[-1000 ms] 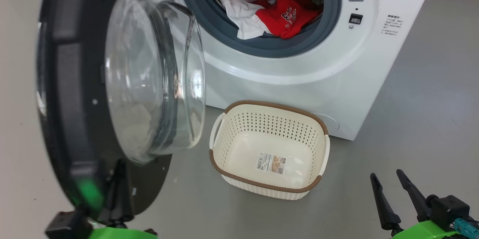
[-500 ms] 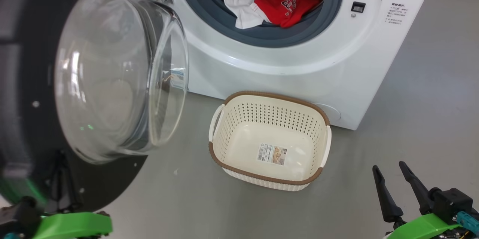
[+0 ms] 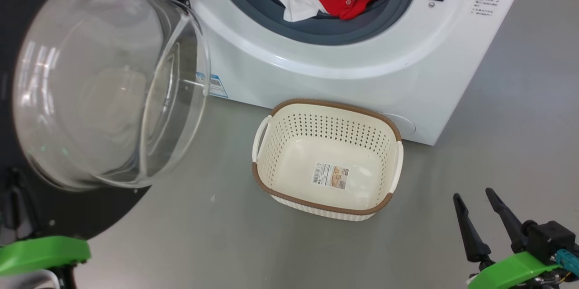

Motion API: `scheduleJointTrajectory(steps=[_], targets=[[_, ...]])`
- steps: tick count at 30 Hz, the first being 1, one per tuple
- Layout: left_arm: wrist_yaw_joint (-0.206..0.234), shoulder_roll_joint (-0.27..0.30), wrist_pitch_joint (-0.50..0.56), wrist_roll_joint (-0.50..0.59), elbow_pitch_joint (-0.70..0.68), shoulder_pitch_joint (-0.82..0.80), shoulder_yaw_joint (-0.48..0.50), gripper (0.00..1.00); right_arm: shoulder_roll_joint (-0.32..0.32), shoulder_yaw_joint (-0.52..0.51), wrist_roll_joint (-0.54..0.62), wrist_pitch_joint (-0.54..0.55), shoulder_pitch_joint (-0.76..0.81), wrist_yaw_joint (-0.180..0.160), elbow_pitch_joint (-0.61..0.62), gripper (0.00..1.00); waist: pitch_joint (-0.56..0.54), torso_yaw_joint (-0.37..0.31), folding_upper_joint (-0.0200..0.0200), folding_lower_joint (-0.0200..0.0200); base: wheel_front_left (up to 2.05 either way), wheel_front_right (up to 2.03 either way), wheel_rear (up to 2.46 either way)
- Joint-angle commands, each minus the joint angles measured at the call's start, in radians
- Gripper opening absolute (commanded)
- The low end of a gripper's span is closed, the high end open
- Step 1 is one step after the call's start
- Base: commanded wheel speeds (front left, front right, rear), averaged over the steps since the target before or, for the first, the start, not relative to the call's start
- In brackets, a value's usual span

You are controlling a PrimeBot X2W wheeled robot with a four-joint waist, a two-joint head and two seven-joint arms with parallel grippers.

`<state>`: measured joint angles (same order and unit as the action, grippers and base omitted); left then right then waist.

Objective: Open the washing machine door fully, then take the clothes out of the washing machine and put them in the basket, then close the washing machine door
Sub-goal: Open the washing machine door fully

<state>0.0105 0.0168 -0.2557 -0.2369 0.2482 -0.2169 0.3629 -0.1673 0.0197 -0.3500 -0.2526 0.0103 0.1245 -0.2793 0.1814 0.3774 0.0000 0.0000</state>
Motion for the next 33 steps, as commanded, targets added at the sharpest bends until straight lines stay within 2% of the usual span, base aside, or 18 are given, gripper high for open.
scheduleJointTrajectory(steps=[1,10,19,33], targets=[[-0.004,0.039,-0.006,0.017,-0.005,-0.048,0.071,0.00,-0.023,0.030,0.009,-0.009,-0.043,0.006,0.025,1.00,0.011,-0.004,0.0000,0.0000,0.00,0.00,0.00],[-0.028,0.061,-0.006,0.062,0.064,-0.119,0.174,0.00,-0.033,0.037,0.007,-0.009,-0.055,0.006,0.030,1.00,0.038,-0.014,0.0000,0.0000,0.00,0.00,0.00],[-0.042,0.100,-0.006,0.093,0.153,-0.191,0.236,0.00,-0.044,0.039,0.006,-0.009,-0.063,0.006,0.035,1.00,0.061,-0.021,0.0000,0.0000,0.00,0.00,0.00],[-0.085,0.207,-0.006,0.117,0.350,-0.313,0.330,0.00,-0.053,0.040,0.009,-0.009,-0.082,0.006,0.038,1.00,0.095,-0.036,0.0000,0.0000,0.00,0.00,0.00]])
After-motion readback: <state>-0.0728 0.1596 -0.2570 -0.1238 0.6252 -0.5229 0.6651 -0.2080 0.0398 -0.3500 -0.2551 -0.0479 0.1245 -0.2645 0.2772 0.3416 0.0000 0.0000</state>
